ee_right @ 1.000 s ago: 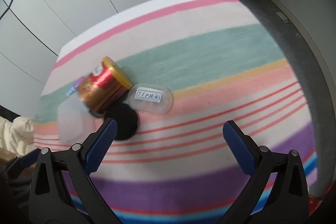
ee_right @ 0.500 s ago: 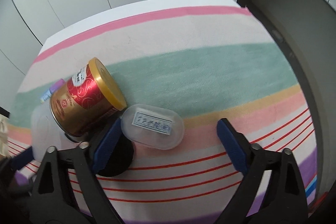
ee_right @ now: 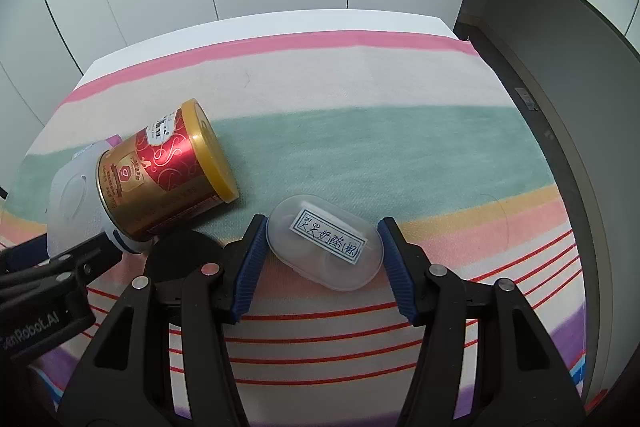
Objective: Organize objects
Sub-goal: 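Close the left gripper on the square case while the right gripper closes on the oval case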
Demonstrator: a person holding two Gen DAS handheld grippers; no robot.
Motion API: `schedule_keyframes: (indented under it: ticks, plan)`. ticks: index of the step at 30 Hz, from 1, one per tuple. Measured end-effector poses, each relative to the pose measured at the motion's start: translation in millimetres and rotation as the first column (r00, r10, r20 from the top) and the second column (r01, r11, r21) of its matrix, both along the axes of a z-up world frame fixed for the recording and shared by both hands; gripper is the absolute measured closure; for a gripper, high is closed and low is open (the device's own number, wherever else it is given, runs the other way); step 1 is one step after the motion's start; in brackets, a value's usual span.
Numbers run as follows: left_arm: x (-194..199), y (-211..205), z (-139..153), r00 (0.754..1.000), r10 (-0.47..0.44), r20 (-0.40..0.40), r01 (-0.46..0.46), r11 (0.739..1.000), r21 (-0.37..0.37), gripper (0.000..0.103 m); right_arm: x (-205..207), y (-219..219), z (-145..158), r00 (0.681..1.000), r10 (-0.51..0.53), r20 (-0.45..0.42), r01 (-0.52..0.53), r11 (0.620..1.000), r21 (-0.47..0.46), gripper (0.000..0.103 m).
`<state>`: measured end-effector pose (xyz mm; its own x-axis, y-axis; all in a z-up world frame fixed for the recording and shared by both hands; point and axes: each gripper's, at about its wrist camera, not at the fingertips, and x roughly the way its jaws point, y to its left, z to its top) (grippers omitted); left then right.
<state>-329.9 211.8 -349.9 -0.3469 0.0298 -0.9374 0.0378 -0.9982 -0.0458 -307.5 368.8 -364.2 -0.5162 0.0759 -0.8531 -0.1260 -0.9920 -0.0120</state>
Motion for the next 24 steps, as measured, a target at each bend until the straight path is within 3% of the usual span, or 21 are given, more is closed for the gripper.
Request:
schedule_keyframes:
  ticks: [5, 8, 15, 24]
  plan:
    - [-11.2, -0.6, -8.1, 0.999, 0.039, 0.010, -0.039, 0.999, -0.002, 0.009, 2.0, -3.4, -3.8, 1.000, 0.009, -0.002, -0.009, 1.000, 0.003, 0.044]
    - [-14.0, 2.2, -6.4, 0.998, 0.056, -0.041, -0.057, 0.998, -0.032, 0.017, 1.8, -0.8, -3.6, 1.000, 0.019, -0.002, -0.019, 1.000, 0.001, 0.045]
    - [-8.1, 1.7, -3.0, 0.997, 0.049, -0.053, -0.051, 0.998, -0.040, 0.018, 0.5, 4.7, 5.1, 0.999, 0.040, 0.011, -0.040, 0.999, -0.002, 0.045]
    - [5.7, -2.5, 27.7, 0.995, 0.015, -0.102, -0.024, 0.996, -0.085, 0.018, -3.4, 11.4, 19.4, 0.999, 0.041, 0.025, -0.040, 0.999, -0.033, 0.045]
